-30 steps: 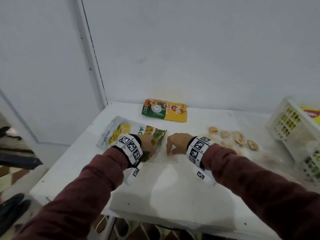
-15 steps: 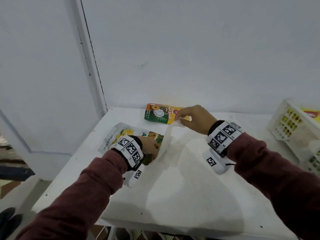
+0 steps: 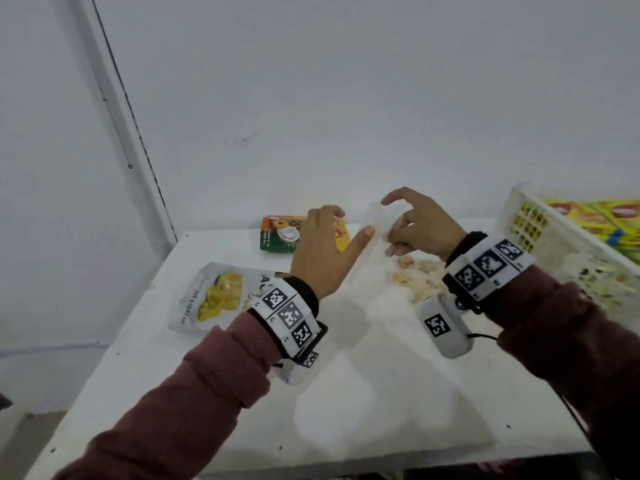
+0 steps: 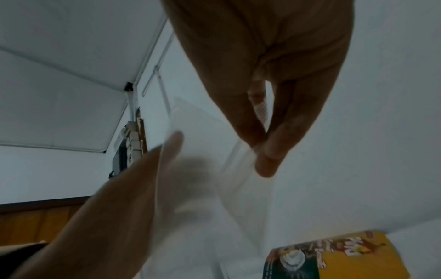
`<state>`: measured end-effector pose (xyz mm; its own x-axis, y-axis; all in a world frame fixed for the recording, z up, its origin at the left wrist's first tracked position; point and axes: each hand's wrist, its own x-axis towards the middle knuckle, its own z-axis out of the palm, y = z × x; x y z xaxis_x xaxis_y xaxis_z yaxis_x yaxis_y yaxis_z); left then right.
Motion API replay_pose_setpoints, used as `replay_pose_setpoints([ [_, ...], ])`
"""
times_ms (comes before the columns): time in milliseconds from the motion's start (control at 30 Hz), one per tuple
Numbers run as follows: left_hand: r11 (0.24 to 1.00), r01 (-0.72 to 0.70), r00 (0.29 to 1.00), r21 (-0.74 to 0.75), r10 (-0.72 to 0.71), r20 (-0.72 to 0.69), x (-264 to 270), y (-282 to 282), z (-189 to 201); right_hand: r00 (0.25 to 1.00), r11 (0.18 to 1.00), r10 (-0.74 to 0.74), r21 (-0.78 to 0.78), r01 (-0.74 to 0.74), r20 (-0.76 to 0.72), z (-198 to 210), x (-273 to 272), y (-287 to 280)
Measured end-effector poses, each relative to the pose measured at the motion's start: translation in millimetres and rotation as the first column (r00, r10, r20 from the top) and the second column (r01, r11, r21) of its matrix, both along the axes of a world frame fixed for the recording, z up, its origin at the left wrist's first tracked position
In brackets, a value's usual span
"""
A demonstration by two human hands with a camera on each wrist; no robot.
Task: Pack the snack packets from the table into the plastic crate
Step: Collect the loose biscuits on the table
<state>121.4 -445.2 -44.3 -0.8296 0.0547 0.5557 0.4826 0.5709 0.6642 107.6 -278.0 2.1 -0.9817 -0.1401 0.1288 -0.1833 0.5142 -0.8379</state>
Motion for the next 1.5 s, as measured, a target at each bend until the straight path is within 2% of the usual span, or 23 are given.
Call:
replay_pose_setpoints([
  [100,0.996,-0.091,0.950,-0.016,0.082,-0.301,1,19,3,0.993,0.992,-0.122,-0.016,0.122,0.005,-8,0,4],
  [200,0.968,-0.057,0.904,-0.243,-0.053,-0.424,-3,33,1,0.984,0.984,-0.175,-0.027,0.175,-0.004,-14,0,15],
  [300,0.902,-0.035,0.930,-0.431,-0.129,-0.345,-9,45,-4,0.985,0.985,-0.171,-0.042,0.170,-0.008,-16,-1,24],
  [400,0.942,0.013,0.984,-0.335,-0.072,-0.165,-18,52,1,0.989,0.988,-0.147,-0.035,0.147,0.011,-15,-4,34],
  [500,0.924,-0.099,0.993,-0.369,0.068,-0.096,-29,58,4,0.992,0.992,-0.127,-0.021,0.127,0.023,-15,-10,45],
  [567,0.881,-0.231,0.968,-0.413,0.165,-0.189,-32,64,4,0.995,0.995,-0.097,-0.014,0.097,0.018,-15,-14,50],
  [633,0.834,-0.286,0.942,-0.471,0.154,-0.300,-34,72,5,0.997,0.997,-0.079,-0.004,0.079,0.005,-16,-19,54],
  [667,0.797,-0.277,0.947,-0.537,0.132,-0.292,-34,74,7,0.997,0.997,-0.074,-0.002,0.074,-0.004,-17,-22,55],
  [700,0.785,-0.197,0.976,-0.588,0.102,-0.190,-34,77,9,0.998,0.998,-0.066,-0.001,0.066,-0.009,-18,-25,56],
  [733,0.813,-0.064,0.998,-0.579,0.055,-0.033,-37,78,9,0.999,0.999,-0.053,0.001,0.053,-0.009,-18,-27,58],
  [767,0.868,0.076,0.991,-0.490,-0.011,0.135,-38,78,10,0.999,0.999,-0.040,0.005,0.040,-0.003,-19,-30,59],
  [800,0.915,0.170,0.969,-0.367,-0.087,0.232,-39,77,12,1.000,1.000,-0.024,0.006,0.024,0.010,-19,-33,60],
  [867,0.943,0.188,0.967,-0.273,-0.128,0.222,-42,77,15,0.999,1.000,-0.013,0.021,0.012,0.034,-21,-38,62],
  [933,0.924,0.091,0.989,-0.373,-0.040,0.141,-48,79,19,0.999,0.993,-0.037,0.111,0.037,-0.005,-22,-43,66],
  [1000,0.873,-0.023,0.995,-0.488,0.066,0.070,-55,81,25,0.991,0.958,-0.027,0.280,0.064,-0.133,-25,-46,69],
  [1133,0.791,-0.102,0.989,-0.604,0.144,0.022,-65,86,28,0.928,0.906,0.182,0.422,-0.030,-0.324,-27,-50,65],
  [1200,0.793,-0.081,0.991,-0.603,0.127,0.034,-64,86,27,0.921,0.865,0.246,0.498,-0.068,-0.302,-30,-55,65],
  [1267,0.809,-0.017,0.991,-0.588,0.090,0.096,-62,86,27,0.935,0.820,0.293,0.556,-0.138,-0.200,-34,-66,67],
  [1300,0.807,0.017,0.988,-0.591,0.075,0.132,-61,85,26,0.932,0.830,0.325,0.522,-0.197,-0.163,-35,-71,69],
  [1367,0.797,0.053,0.980,-0.602,0.073,0.183,-61,79,25,0.914,0.915,0.352,0.281,-0.291,-0.201,-37,-76,70],
  [1433,0.797,0.047,0.969,-0.602,0.110,0.221,-61,69,25,0.917,0.970,0.232,0.007,-0.243,-0.324,-39,-80,74],
  [1467,0.796,0.043,0.963,-0.604,0.129,0.239,-61,64,25,0.919,0.981,0.158,-0.049,-0.188,-0.360,-43,-85,76],
  [1500,0.793,0.041,0.957,-0.608,0.143,0.252,-61,60,25,0.927,0.991,0.108,-0.034,-0.129,-0.360,-46,-89,79],
])
